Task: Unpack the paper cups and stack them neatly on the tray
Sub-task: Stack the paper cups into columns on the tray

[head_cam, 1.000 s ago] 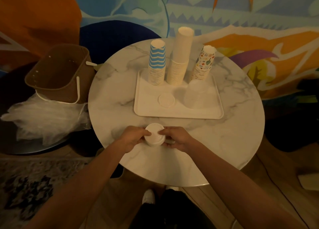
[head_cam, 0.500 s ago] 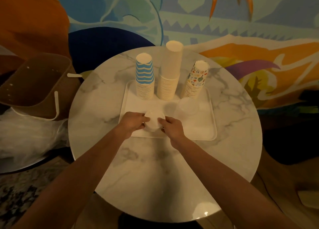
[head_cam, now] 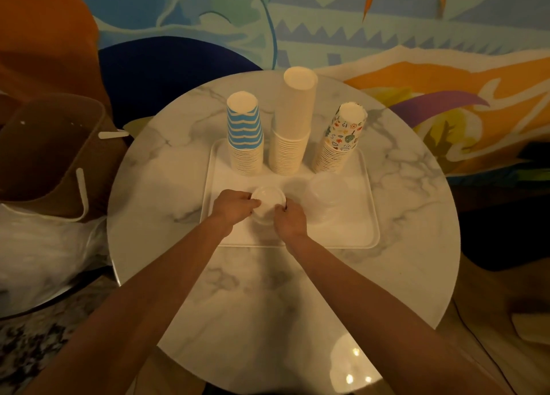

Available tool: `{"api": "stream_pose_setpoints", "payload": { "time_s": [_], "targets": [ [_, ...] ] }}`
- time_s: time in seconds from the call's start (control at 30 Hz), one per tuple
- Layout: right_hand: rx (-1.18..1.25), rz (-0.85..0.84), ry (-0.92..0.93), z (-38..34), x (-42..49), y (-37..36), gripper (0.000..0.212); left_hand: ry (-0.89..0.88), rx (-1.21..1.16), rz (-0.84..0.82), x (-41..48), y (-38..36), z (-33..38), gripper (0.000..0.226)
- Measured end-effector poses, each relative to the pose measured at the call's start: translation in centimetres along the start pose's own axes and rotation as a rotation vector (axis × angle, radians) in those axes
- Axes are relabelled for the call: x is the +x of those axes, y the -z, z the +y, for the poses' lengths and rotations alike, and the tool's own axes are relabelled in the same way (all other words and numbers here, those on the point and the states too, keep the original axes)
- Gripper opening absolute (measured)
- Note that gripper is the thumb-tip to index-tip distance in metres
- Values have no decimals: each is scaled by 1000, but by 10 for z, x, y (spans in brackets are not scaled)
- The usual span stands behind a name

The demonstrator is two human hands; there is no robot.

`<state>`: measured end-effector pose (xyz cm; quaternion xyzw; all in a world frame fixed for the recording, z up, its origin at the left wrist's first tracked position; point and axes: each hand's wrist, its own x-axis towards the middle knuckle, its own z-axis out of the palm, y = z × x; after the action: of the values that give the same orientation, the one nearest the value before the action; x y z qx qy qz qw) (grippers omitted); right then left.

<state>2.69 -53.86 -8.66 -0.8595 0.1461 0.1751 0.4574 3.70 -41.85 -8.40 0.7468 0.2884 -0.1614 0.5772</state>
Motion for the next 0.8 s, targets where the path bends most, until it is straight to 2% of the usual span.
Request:
{"api": "stream_pose_setpoints", "payload": {
  "time_s": [0.47, 0.8],
  "targets": [
    [66, 58, -44, 1, -2, -7, 40, 36, -22, -30, 0, 3, -3, 40],
    [108, 23, -79, -5, -5, -4, 42, -44, 171, -8, 0, 3, -1, 41]
  ]
}}
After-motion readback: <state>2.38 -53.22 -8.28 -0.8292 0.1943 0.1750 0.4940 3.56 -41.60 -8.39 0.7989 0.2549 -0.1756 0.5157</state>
